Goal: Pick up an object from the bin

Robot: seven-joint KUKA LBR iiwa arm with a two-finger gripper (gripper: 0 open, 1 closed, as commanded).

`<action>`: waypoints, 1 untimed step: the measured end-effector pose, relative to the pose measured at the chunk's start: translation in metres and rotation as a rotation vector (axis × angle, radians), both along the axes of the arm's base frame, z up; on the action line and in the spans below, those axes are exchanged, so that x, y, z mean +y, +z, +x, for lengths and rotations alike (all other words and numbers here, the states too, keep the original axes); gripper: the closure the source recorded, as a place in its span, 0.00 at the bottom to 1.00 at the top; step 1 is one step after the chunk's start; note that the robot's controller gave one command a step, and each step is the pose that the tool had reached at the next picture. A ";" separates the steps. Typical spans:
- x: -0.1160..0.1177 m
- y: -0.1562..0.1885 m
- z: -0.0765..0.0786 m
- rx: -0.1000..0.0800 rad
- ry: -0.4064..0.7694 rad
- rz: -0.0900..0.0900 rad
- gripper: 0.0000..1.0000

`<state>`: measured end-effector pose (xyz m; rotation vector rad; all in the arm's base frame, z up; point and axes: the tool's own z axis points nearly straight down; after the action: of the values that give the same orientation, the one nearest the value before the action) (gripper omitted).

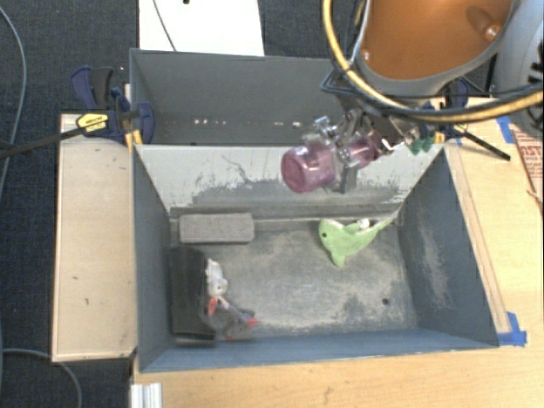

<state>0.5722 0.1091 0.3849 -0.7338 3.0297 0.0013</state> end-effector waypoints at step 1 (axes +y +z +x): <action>-0.004 -0.013 -0.005 0.030 -0.009 -0.004 0.00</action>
Offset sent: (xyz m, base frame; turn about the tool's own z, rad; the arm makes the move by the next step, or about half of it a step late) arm -0.0057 0.0109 0.0846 0.0407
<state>0.5671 0.1048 0.3721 -0.7271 3.0625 0.0070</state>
